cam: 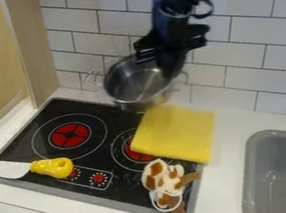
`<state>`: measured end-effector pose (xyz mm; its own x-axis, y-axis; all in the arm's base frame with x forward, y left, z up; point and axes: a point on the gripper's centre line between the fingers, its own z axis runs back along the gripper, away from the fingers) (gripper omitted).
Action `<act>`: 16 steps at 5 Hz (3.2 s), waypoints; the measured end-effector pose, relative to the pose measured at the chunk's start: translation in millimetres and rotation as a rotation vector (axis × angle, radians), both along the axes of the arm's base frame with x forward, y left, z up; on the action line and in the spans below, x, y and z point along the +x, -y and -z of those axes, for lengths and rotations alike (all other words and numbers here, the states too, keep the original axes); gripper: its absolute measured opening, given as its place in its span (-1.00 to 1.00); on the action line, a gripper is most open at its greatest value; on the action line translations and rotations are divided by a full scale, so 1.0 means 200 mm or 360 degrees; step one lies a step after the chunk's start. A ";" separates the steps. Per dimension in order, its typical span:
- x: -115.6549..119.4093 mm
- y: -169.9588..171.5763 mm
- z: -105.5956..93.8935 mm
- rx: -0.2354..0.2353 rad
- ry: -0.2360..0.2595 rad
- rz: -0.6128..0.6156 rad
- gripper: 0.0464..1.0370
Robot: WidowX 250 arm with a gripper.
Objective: Put the silver pot in the top right corner
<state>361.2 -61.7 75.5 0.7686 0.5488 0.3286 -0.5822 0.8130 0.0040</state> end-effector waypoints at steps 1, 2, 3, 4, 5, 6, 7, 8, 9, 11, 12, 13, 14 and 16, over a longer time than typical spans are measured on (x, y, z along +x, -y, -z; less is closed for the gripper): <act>0.01 0.10 0.04 0.0003 -0.0027 0.0081 -0.99; 0.01 0.12 0.09 0.0015 -0.0070 0.0093 -0.99; 0.02 0.15 0.14 0.0022 -0.0102 0.0115 -0.99; 0.02 0.15 0.20 0.0033 -0.0142 0.0116 -0.99; 0.04 0.16 0.25 0.0043 -0.0172 0.0120 -0.99; 0.03 0.20 0.27 0.0071 -0.0180 0.0155 -0.93; 0.02 0.20 0.27 0.0082 -0.0189 0.0125 -0.61; 0.02 0.20 0.27 0.0085 -0.0196 0.0116 -0.09; 0.02 0.20 0.27 0.0083 -0.0194 0.0109 0.54; 0.01 0.21 0.23 0.0034 -0.0149 0.0089 0.94; -0.01 0.21 0.14 0.0004 -0.0086 0.0086 0.92; -0.04 0.20 0.09 -0.0003 -0.0057 0.0090 0.92; -0.10 0.17 -0.02 -0.0040 0.0041 0.0061 0.92; -0.22 0.15 -0.08 -0.0034 0.0172 0.0051 0.92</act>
